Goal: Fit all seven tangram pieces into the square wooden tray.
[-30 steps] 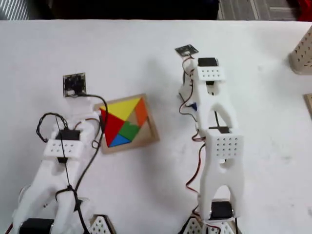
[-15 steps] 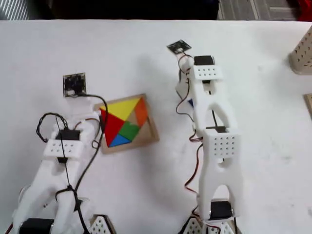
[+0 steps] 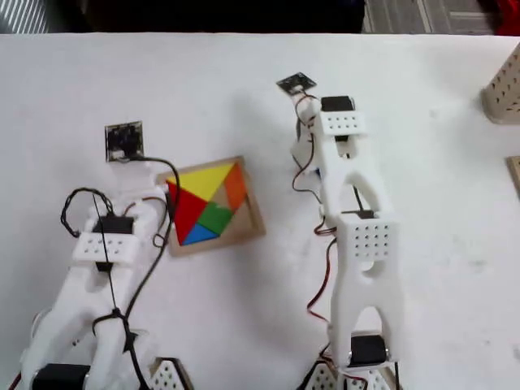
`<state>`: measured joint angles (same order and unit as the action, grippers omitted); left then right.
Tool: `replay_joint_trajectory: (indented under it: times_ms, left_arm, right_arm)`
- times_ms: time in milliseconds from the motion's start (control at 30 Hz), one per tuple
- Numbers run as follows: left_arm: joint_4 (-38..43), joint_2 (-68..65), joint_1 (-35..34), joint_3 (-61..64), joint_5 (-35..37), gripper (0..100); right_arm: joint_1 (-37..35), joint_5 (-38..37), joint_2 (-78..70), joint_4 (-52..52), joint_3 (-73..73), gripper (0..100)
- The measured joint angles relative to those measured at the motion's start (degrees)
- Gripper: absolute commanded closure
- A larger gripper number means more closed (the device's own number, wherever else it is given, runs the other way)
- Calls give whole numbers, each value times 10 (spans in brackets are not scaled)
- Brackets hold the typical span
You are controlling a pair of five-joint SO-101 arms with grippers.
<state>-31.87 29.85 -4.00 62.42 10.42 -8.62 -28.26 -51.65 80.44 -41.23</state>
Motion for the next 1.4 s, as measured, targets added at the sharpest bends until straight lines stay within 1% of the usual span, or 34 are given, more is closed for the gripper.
replay_joint_trajectory:
  times_ms: [133,500,633,767,900,1033,1200,1400]
  left_arm:
    - [0,0,0,0,0,977]
    - [0,0,0,0,0,977]
    - [0,0,0,0,0,977]
    - [0,0,0,0,0,977]
    - [0,0,0,0,0,977]
    - [0,0,0,0,0,977]
    - [0,0,-6,0,0,977]
    - [5,0,-40,-1,1,977]
  right_arm:
    - [2,-1,0,0,-4,905]
    - [4,-1,-2,0,-5,916]
    - [4,-2,-2,0,-5,982]
    - [10,-2,1,8,-9,981]
    - [10,-2,16,45,-8,981]
    - [9,27,30,69,-7,981]
    - [7,38,36,99,-7,981]
    - [-31,40,68,151,-6,981]
